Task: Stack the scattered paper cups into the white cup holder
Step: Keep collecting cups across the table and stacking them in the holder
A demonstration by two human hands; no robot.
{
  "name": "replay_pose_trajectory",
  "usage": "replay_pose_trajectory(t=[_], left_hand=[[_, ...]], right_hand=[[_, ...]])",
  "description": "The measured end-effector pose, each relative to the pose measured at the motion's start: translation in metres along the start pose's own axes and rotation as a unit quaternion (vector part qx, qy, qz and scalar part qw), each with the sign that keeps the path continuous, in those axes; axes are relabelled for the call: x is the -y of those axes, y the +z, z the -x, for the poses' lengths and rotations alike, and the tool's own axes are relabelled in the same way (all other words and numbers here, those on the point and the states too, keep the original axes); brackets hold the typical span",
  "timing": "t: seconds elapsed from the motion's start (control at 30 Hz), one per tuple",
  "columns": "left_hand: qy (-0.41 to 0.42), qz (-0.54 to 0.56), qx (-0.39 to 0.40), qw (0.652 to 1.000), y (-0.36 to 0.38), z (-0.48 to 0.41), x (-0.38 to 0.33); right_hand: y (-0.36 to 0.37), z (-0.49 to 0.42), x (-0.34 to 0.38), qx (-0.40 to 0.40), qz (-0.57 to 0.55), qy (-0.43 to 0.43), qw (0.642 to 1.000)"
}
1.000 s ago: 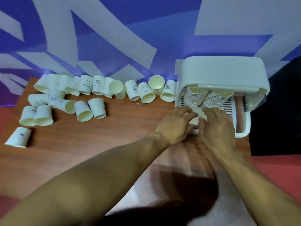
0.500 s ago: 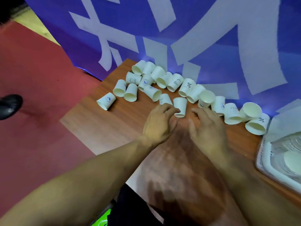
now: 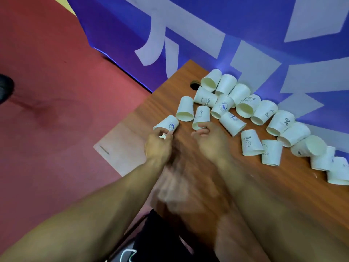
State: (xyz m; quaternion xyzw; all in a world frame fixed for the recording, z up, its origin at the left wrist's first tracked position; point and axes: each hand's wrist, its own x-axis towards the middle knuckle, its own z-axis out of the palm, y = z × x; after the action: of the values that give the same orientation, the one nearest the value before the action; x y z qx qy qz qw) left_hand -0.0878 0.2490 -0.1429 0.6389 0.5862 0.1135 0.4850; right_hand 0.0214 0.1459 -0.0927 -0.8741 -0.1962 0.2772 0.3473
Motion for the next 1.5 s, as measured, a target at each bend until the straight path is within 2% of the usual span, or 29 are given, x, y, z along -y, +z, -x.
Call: replay_pose_trajectory(t=[0.13,0.2,0.23,0.33,0.43,0.5,0.57,0.67,0.77,0.8,0.93,1.0,1.1,1.23,1.33,1.4,1.5], left_hand=[[-0.035,-0.013,0.006,0.999,0.003,-0.028,-0.004],[-0.067,-0.004,-0.008,0.998,0.007,-0.039,-0.005],[-0.084,0.001,-0.014,0.996,0.009,-0.043,-0.005],[-0.137,0.031,-0.020,0.990,0.015,-0.054,-0.003],[-0.197,0.077,-0.009,0.977,0.020,-0.067,-0.002],[-0.217,0.105,-0.004,0.970,0.021,-0.076,0.002],[-0.204,0.117,-0.004,0.972,0.022,-0.081,0.006],[-0.177,0.109,-0.017,0.978,0.018,-0.083,0.007],[-0.117,0.079,-0.045,0.989,0.012,-0.078,0.002],[-0.090,0.069,-0.056,0.992,0.009,-0.075,-0.001],[0.033,0.037,-0.074,0.996,0.006,-0.055,-0.030],[0.109,0.010,-0.085,0.990,0.010,-0.038,-0.045],[0.211,-0.038,-0.077,0.974,0.026,-0.005,-0.061],[0.330,-0.073,-0.011,0.941,0.064,0.054,-0.077],[0.429,-0.093,0.010,0.898,0.107,0.119,-0.089],[0.505,-0.109,0.030,0.856,0.140,0.171,-0.095],[0.584,-0.103,0.093,0.800,0.192,0.255,-0.101]], right_hand=[[0.034,-0.038,0.024,0.037,-0.013,0.079,0.996],[0.046,-0.058,0.031,0.017,-0.104,0.162,0.981],[0.050,-0.067,0.035,-0.002,-0.173,0.214,0.961],[0.057,-0.090,0.043,-0.030,-0.350,0.342,0.871],[0.068,-0.113,0.046,-0.048,-0.436,0.400,0.805],[0.077,-0.126,0.042,-0.062,-0.451,0.428,0.781],[0.084,-0.134,0.036,-0.064,-0.451,0.428,0.780],[0.090,-0.141,0.033,-0.046,-0.430,0.394,0.811],[0.085,-0.134,0.043,-0.108,-0.427,0.401,0.803],[0.083,-0.130,0.049,-0.122,-0.417,0.382,0.815],[0.058,-0.091,0.062,-0.178,-0.268,0.177,0.930],[0.036,-0.069,0.059,-0.208,-0.206,0.085,0.952],[-0.009,-0.038,0.039,-0.255,-0.175,0.016,0.951],[-0.082,0.016,-0.016,-0.344,-0.177,-0.027,0.922],[-0.148,0.070,-0.071,-0.398,-0.168,-0.037,0.901],[-0.192,0.113,-0.115,-0.427,-0.139,-0.031,0.893],[-0.253,0.180,-0.190,-0.488,-0.086,-0.024,0.868]])
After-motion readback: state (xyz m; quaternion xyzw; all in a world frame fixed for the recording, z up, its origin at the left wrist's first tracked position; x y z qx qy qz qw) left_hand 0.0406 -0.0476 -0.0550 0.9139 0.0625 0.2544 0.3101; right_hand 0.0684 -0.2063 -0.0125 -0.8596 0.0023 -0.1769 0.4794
